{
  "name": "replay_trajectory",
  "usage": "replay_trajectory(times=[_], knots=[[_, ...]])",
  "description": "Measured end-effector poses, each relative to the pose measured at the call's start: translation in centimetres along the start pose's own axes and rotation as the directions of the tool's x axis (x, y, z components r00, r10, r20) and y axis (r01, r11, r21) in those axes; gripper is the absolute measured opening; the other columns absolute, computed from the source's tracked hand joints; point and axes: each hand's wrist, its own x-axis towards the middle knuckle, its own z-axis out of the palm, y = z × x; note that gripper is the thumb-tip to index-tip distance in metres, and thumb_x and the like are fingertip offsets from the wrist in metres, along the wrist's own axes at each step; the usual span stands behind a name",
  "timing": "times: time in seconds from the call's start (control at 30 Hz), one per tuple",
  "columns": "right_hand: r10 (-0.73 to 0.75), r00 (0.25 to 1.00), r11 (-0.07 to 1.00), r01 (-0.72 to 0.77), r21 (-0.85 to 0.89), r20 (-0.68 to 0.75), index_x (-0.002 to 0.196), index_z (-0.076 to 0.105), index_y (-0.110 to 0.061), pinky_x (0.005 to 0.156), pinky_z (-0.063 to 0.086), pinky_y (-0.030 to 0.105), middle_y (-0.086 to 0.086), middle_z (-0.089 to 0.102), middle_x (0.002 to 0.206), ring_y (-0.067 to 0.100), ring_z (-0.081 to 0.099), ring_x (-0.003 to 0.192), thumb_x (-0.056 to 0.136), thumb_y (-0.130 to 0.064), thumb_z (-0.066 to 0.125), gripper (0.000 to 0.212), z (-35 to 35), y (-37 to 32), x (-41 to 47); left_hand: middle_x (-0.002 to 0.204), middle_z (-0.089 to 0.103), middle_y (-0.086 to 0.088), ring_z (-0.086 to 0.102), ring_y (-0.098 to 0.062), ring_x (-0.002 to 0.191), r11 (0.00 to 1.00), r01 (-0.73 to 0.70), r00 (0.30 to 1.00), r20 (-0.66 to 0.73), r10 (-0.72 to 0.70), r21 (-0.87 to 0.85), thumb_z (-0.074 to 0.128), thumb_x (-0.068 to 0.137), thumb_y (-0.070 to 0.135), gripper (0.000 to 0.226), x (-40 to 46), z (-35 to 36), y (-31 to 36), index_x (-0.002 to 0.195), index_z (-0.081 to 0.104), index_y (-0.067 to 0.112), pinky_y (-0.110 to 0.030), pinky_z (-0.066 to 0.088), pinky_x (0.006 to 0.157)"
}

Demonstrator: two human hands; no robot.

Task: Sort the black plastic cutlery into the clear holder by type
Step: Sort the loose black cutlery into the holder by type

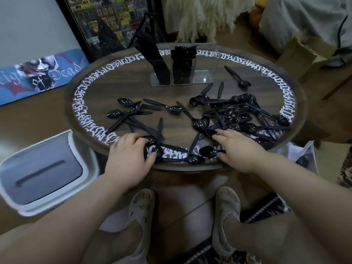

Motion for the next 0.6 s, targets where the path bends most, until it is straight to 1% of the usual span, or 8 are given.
replay_trajectory(times=[0.03,0.1,0.17,0.23,0.33,0.43,0.53,0.6], knots=[[0.008,1.0,1.0,-0.008,0.013,-0.006,0.152,0.018,-0.019,0.118,0.015,0.033,0.0,0.011,0.16,0.023,0.009,0.147,0.099,-0.034,0.043,0.06,0.3,-0.2,0.2,0.145,0.04,-0.001,0.03,-0.022,0.137,1.0,0.006,0.999,0.04,-0.007,0.017,0.048,0.09,0.051,0.054,-0.3,0.3,0.0,0.137,0.047,0.024,-0.045,0.027,0.111],[0.028,0.999,0.999,-0.026,0.046,-0.039,0.152,0.015,-0.019,0.118,0.014,0.036,-0.001,0.008,0.161,0.024,0.004,0.148,0.101,-0.03,0.039,0.057,0.7,-0.8,0.9,0.155,0.025,0.002,0.018,-0.019,0.143,1.0,0.014,0.994,0.105,-0.016,0.022,0.041,0.094,0.052,0.06,-0.4,0.7,0.1,0.147,0.03,0.027,-0.047,0.02,0.115],[0.032,0.996,0.998,-0.028,0.059,-0.077,0.152,0.015,-0.02,0.118,0.018,0.042,0.0,0.009,0.161,0.027,0.003,0.148,0.102,-0.028,0.038,0.056,1.0,-1.5,1.7,0.158,0.015,0.003,0.011,-0.018,0.146,1.0,0.022,0.989,0.148,-0.023,0.004,0.038,0.095,0.052,0.063,0.1,0.9,0.2,0.15,0.018,0.028,-0.05,0.016,0.116],[0.04,0.993,0.997,-0.033,0.065,-0.108,0.152,0.015,-0.021,0.118,0.019,0.044,0.001,0.009,0.161,0.029,0.003,0.147,0.102,-0.026,0.036,0.054,1.2,-2.1,2.7,0.16,0.011,0.002,0.008,-0.019,0.147,1.0,0.025,0.984,0.177,-0.024,-0.002,0.037,0.096,0.052,0.066,0.7,1.1,0.4,0.151,0.012,0.028,-0.051,0.013,0.117],[0.058,0.987,0.996,-0.047,0.072,-0.148,0.152,0.015,-0.021,0.118,0.018,0.044,0.001,0.01,0.161,0.03,0.002,0.147,0.103,-0.024,0.034,0.053,1.3,-2.9,3.9,0.161,0.006,0.0,0.003,-0.02,0.147,1.0,0.019,0.979,0.203,-0.02,0.008,0.036,0.096,0.052,0.068,1.7,1.3,0.9,0.152,0.006,0.027,-0.051,0.011,0.117],[0.058,0.983,0.993,-0.039,0.109,-0.174,0.152,0.014,-0.021,0.119,0.014,0.042,0.003,0.008,0.161,0.03,-0.002,0.147,0.103,-0.02,0.036,0.054,1.0,-3.7,4.4,0.161,0.003,-0.001,0.0,-0.02,0.148,1.0,0.023,0.975,0.22,-0.023,0.003,0.034,0.097,0.051,0.068,2.7,1.4,1.5,0.152,0.002,0.027,-0.051,0.01,0.117],[0.081,0.976,0.984,-0.046,0.175,-0.201,0.152,0.015,-0.023,0.119,0.011,0.041,0.003,0.003,0.161,0.026,-0.006,0.148,0.101,-0.024,0.04,0.057,0.7,-3.8,3.8,0.161,0.002,0.0,0.001,-0.019,0.148,0.999,0.03,0.983,0.182,-0.023,-0.033,0.038,0.097,0.048,0.069,3.4,1.4,2.2,0.153,0.005,0.023,-0.05,0.009,0.117],[0.119,0.961,0.986,-0.084,0.146,-0.25,0.151,0.016,-0.024,0.119,0.007,0.044,0.003,0.002,0.161,0.025,-0.007,0.148,0.098,-0.031,0.044,0.06,0.5,-2.7,2.8,0.161,0.001,0.0,0.002,-0.018,0.147,0.998,0.024,0.991,0.13,-0.016,-0.057,0.039,0.097,0.041,0.068,3.8,1.4,3.1,0.153,0.007,0.019,-0.05,0.008,0.117]])
